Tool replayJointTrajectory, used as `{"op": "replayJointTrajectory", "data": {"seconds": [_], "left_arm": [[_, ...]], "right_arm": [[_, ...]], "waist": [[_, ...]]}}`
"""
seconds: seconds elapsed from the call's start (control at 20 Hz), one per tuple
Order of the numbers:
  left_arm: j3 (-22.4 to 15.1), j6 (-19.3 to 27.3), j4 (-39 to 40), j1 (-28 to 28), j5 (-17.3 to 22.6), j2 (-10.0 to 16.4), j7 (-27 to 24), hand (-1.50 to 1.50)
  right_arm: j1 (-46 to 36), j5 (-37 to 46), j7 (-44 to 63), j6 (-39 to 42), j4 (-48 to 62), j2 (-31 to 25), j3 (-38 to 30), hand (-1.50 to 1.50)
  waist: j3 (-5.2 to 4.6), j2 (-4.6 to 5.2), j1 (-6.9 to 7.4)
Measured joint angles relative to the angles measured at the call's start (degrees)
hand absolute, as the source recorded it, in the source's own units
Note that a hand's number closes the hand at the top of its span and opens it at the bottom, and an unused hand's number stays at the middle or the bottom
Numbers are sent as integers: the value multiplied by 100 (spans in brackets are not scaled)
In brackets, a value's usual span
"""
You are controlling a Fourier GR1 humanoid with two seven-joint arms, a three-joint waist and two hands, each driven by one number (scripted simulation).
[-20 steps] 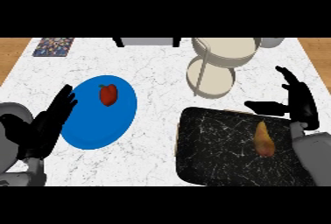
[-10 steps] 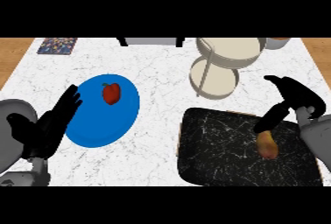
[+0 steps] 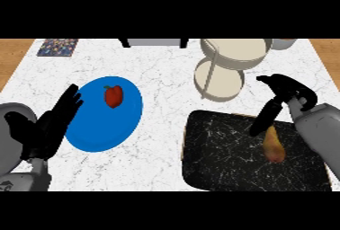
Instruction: Pick the pear from the tray and place it in the tiered basket
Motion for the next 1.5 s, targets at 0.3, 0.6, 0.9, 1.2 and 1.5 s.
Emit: {"op": "replayJointTrajectory", "data": {"seconds": [0.3, 0.6, 0.9, 1.2, 1.5], "left_arm": [[50, -55, -83, 157, -5, -14, -76, 0], [97, -81, -58, 127, -35, -65, -72, 0], [184, -169, 44, 119, -57, -100, -113, 0], [194, -148, -184, 263, -158, -188, -55, 0], [265, -244, -43, 203, -207, -189, -104, 0]], "right_arm": [[147, 246, 56, -104, 352, 179, 278, -150], [575, 608, -125, -187, 539, 222, 456, -150], [904, 1115, -270, -277, 464, 142, 494, -150], [1216, 1563, -430, -294, 444, 102, 405, -150], [1248, 1320, -493, -42, 611, 251, 192, 150]], "waist": [[6, 3, -4], [9, 5, -42], [12, 6, -50], [12, 5, -39], [-22, -18, -40]]}}
